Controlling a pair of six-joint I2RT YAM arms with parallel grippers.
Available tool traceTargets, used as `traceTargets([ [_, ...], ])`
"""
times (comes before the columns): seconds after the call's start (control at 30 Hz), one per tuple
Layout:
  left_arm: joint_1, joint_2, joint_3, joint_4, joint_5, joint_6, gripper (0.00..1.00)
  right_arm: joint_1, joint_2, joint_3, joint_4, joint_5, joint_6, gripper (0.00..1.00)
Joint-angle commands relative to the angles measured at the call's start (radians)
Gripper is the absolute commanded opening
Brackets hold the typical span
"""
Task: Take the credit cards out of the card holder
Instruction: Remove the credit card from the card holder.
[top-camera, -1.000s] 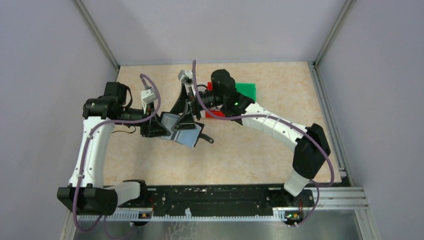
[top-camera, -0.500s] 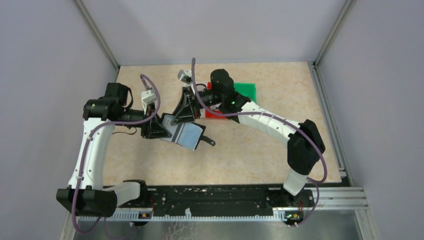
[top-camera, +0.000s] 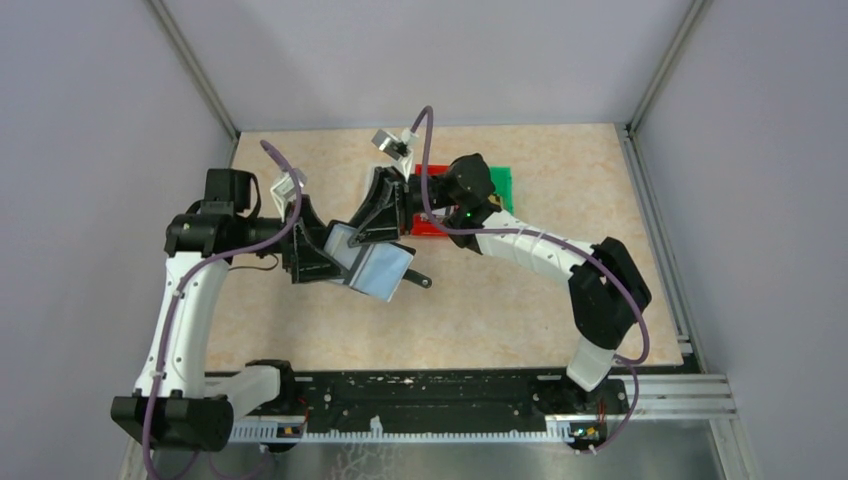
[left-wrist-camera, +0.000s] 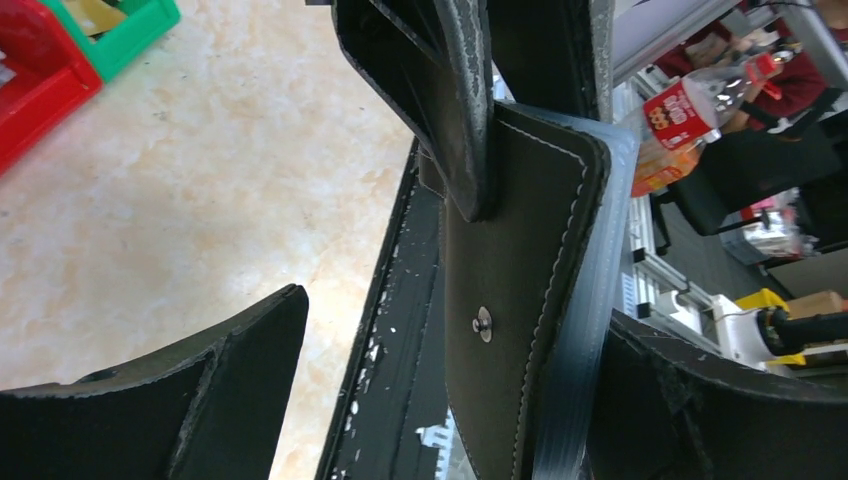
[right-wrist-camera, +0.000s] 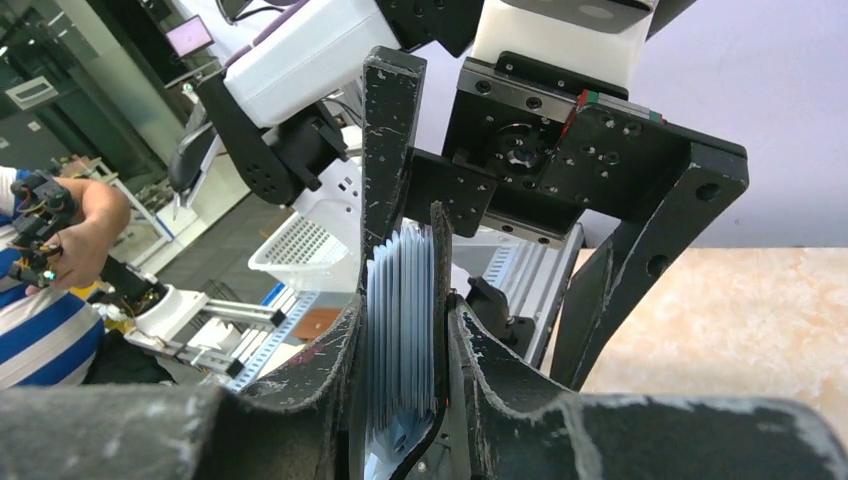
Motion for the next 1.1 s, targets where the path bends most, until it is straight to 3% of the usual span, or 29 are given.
traceTargets([
  [0.0, 0.0, -0.011, -0.016, 0.064, 0.123, -0.071, 0.98, 0.004, -0.024, 0.056, 0.015, 0.046, 0.004, 0.0],
  [0.17, 0.0, -0.031, -0.027, 0.149, 0.155, -0.166, 0.86, 0.023, -0.054, 0.114, -0.309, 0.089, -0.22, 0.0],
  [0.27, 0.0, -0.04, -0.043, 0.191, 0.164, -0.207, 0.73, 0.023, -0.064, 0.105, -0.329, 0.117, -0.244, 0.0],
  [0.4, 0.0, -0.044, -0.054, 0.2, 0.151, -0.213, 0.45, 0.023, -0.081, 0.107, -0.348, 0.149, -0.27, 0.0],
  [0.53, 0.0, -0.053, -0.063, 0.179, 0.138, -0.196, 0.4, 0.023, -0.097, 0.112, -0.366, 0.172, -0.291, 0.0],
  [0.6, 0.0, -0.059, -0.068, 0.185, 0.134, -0.199, 0.33, 0.023, -0.102, 0.113, -0.366, 0.184, -0.291, 0.0],
  [0.63, 0.0, -0.06, -0.069, 0.193, 0.131, -0.207, 0.28, 0.023, -0.106, 0.11, -0.37, 0.206, -0.293, 0.03],
  [0.73, 0.0, -0.062, -0.066, 0.221, 0.116, -0.246, 0.16, 0.017, -0.145, 0.098, -0.414, 0.308, -0.32, 0.39],
  [0.87, 0.0, -0.059, -0.059, 0.273, 0.059, -0.333, 0.06, -0.02, -0.236, 0.069, -0.497, 0.434, -0.298, 0.73],
  [0.93, 0.0, -0.057, -0.055, 0.283, 0.038, -0.351, 0.02, -0.056, -0.279, 0.063, -0.554, 0.456, -0.259, 0.95],
  [1.07, 0.0, -0.061, -0.065, 0.34, 0.003, -0.422, 0.0, -0.093, -0.371, -0.005, -0.632, 0.578, -0.235, 0.99],
])
